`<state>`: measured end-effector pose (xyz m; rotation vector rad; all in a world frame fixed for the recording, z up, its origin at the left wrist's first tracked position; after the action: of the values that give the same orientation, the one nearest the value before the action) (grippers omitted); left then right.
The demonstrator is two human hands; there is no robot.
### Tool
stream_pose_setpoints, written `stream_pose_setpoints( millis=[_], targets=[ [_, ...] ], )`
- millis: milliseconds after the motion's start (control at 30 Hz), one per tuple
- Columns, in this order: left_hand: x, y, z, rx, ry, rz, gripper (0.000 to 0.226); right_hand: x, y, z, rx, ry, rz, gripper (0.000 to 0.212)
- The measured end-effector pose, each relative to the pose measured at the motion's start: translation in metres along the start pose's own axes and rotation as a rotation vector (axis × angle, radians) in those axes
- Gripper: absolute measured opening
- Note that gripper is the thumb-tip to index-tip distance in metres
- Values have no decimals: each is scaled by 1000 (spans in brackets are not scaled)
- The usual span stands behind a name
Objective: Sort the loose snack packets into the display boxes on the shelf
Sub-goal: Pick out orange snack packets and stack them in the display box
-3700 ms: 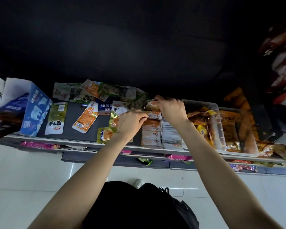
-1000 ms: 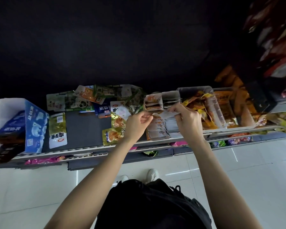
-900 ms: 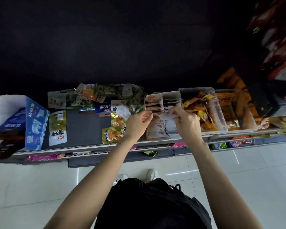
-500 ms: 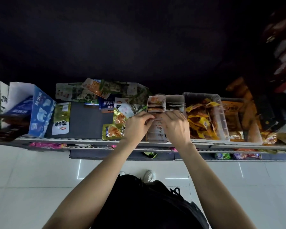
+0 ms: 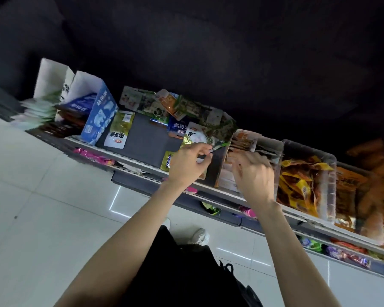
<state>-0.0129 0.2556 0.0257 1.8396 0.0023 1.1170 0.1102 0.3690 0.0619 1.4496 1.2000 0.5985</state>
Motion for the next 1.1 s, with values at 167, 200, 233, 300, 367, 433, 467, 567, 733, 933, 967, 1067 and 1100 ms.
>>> stream_pose_setpoints(
  millis=[167,200,233,300,367,433,467,567,733,933,967,1067,1100],
  targets=[
    [-80,69,31,100,144,-54,16,-59,-33,-25,-104,200,-152,22],
    [-100,80,34,105,186,-58,17,-68,-44,-32,-140,214,-179,22],
    [-121,90,35,105,233,-63,18,-76,-57,-40,-173,220,-201,23],
    [-163,104,30,82,309,-94,23,-91,-88,-61,-254,204,-216,24],
    [-201,108,20,13,364,-150,28,-100,-125,-83,-327,162,-197,26],
    [-231,105,4,-89,410,-230,34,-108,-156,-105,-326,158,-147,28],
    [-244,102,-3,-139,423,-272,36,-112,-172,-116,-324,173,-113,29],
    [-270,91,-22,-265,423,-368,49,-113,-216,-158,-323,144,37,35],
    [-286,87,-37,-305,342,-504,56,-96,-270,-208,-416,-40,119,53],
    [-285,85,-28,-276,231,-573,49,-127,-257,-170,-542,33,339,44],
    [-284,86,-27,-265,228,-558,48,-135,-254,-160,-533,90,361,41],
    [-280,87,-29,-265,236,-529,46,-153,-251,-136,-570,248,422,42],
    [-278,88,-30,-268,246,-529,46,-157,-248,-130,-553,301,434,39]
  ],
)
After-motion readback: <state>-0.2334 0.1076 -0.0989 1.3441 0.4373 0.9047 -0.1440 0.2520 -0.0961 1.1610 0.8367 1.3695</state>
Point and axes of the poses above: each hand's wrist, its own z-axis away from the middle knuckle, its own y-axis out of the back of the hand, x = y × z, the point moved 6 cm from there along -z, towards the middle knuckle, and after that the axes turned 5 degrees about -x, right-handed, at the moved point
